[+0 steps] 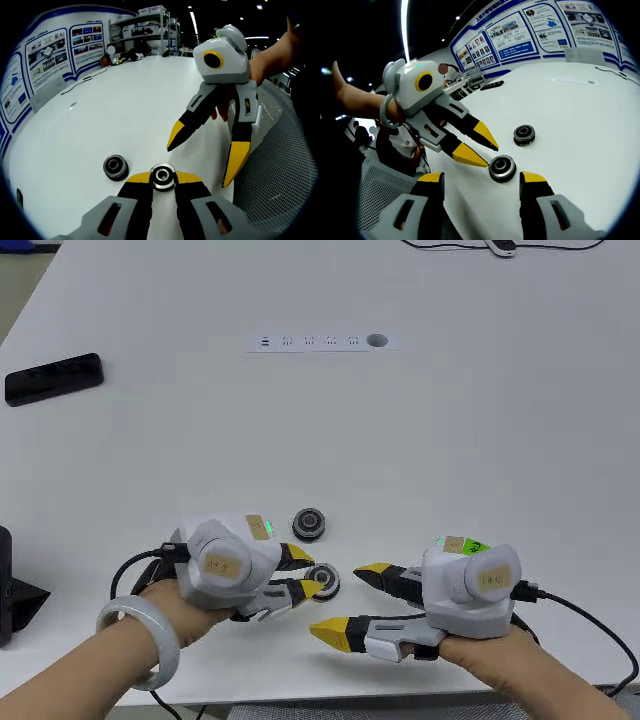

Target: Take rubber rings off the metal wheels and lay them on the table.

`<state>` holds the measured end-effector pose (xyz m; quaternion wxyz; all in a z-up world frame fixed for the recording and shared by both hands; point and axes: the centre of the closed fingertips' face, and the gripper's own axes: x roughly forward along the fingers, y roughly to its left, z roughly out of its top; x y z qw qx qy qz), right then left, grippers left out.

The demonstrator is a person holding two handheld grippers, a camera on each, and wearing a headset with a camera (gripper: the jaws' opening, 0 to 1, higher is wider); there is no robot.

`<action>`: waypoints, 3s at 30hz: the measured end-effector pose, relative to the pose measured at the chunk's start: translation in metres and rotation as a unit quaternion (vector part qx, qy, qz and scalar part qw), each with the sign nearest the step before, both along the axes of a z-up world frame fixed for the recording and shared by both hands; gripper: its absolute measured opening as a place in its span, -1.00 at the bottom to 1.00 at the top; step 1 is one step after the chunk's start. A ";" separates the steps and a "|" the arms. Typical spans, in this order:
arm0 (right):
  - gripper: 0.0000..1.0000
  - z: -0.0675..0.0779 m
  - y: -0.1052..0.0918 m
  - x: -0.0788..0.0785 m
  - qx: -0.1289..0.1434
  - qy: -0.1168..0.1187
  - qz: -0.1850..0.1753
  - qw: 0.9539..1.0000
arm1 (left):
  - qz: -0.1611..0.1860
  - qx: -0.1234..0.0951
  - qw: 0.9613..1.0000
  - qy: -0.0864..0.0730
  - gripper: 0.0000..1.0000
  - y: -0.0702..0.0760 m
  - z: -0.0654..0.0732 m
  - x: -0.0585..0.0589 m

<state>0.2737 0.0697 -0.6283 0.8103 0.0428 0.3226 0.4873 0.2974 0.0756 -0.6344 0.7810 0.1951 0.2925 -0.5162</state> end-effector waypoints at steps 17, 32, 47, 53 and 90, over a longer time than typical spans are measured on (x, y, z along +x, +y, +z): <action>0.23 -0.003 0.002 -0.002 0.007 0.008 -0.002 1.000 | -0.025 0.036 0.999 0.002 -0.69 -0.005 -0.012 0.000; 0.23 -0.003 0.002 -0.001 0.016 0.010 -0.009 1.000 | -0.033 0.053 0.998 0.002 -0.73 -0.006 -0.016 0.002; 0.22 -0.003 0.003 -0.001 0.021 0.011 -0.009 1.000 | -0.065 0.086 0.994 -0.022 -0.70 -0.008 -0.017 0.002; 0.22 -0.003 0.003 0.000 0.022 0.011 -0.010 1.000 | -0.068 0.087 0.994 -0.017 -0.69 -0.010 -0.018 0.002; 0.25 -0.009 0.015 0.012 0.066 0.069 -0.001 0.995 | -0.059 0.086 0.994 0.017 -0.74 -0.007 -0.021 0.005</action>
